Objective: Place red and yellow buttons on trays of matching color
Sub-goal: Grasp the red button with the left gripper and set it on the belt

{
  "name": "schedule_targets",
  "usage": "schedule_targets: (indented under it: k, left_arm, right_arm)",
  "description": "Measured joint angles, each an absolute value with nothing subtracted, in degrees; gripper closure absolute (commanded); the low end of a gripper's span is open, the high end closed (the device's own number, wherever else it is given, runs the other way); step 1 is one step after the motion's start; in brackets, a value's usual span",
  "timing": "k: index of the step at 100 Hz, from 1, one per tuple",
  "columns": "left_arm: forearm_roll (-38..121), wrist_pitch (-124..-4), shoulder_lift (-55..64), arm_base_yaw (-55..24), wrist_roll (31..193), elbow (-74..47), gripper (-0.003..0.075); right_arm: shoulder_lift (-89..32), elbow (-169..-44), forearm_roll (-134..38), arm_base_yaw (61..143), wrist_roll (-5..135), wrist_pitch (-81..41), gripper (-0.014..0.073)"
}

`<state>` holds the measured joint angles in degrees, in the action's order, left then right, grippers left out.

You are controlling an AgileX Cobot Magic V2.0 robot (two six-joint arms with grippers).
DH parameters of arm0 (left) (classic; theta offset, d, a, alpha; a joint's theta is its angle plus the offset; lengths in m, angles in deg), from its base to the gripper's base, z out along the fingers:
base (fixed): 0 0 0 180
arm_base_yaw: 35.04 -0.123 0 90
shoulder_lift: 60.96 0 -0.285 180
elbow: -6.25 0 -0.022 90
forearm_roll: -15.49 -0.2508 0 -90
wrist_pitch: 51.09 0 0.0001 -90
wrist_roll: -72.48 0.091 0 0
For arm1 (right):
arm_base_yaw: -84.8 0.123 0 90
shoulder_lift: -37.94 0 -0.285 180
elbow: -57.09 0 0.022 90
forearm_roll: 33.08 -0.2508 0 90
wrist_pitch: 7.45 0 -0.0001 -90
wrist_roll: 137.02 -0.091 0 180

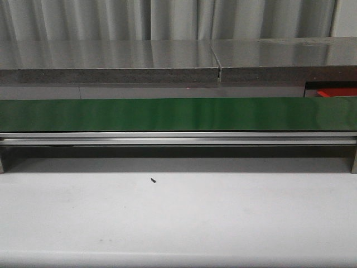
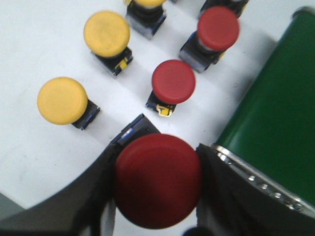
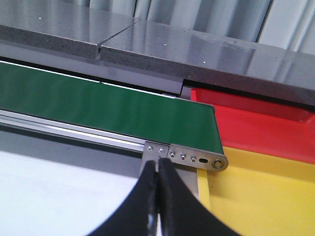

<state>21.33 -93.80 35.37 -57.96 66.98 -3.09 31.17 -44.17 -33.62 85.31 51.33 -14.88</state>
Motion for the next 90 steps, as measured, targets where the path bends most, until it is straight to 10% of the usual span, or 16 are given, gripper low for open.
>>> schedule_targets:
  k: [90]
  left_arm:
    - [24.2,-100.8,53.0,-41.1,68.7,16.3,0.0736]
  right_arm:
    - [31.2,-44.2,-33.6,85.3,51.3,-14.9,0.0655]
